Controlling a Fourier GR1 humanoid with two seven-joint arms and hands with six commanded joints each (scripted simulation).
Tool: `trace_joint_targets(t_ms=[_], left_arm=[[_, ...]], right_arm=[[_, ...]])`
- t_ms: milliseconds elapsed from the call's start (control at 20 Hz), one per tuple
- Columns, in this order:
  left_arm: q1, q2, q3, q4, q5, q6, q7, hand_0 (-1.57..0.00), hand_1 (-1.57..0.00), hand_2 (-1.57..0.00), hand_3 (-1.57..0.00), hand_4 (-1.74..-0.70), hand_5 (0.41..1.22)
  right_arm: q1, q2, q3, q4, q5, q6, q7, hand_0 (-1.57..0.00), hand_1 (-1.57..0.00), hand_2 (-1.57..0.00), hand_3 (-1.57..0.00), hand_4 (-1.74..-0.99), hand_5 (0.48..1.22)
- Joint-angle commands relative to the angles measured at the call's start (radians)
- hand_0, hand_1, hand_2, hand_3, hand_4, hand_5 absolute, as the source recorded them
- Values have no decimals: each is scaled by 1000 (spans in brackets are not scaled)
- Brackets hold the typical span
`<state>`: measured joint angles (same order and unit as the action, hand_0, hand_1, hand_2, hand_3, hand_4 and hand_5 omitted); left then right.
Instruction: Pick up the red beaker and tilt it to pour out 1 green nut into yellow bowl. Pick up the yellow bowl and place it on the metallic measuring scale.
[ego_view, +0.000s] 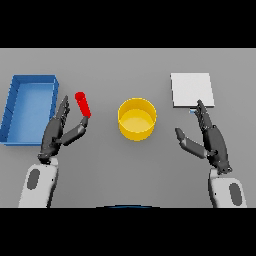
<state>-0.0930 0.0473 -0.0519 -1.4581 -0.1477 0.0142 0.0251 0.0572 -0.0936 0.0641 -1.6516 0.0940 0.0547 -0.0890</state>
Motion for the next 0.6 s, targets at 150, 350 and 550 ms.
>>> trace_joint_targets(t_ms=[150,350,550], left_arm=[[-126,1,46,141,8,17,-40,1,1,1,1,-1219,644],[-227,-10,61,272,-6,32,-80,1,1,1,1,-1225,635],[-289,-4,67,364,-43,65,-110,1,1,1,1,-1231,647]], right_arm=[[-14,0,-6,13,9,-13,18,1,1,1,1,-1295,622],[-28,-5,-14,27,9,-15,25,1,1,1,1,-1301,631],[-33,-11,-13,24,24,-24,33,1,1,1,1,-1300,638]])
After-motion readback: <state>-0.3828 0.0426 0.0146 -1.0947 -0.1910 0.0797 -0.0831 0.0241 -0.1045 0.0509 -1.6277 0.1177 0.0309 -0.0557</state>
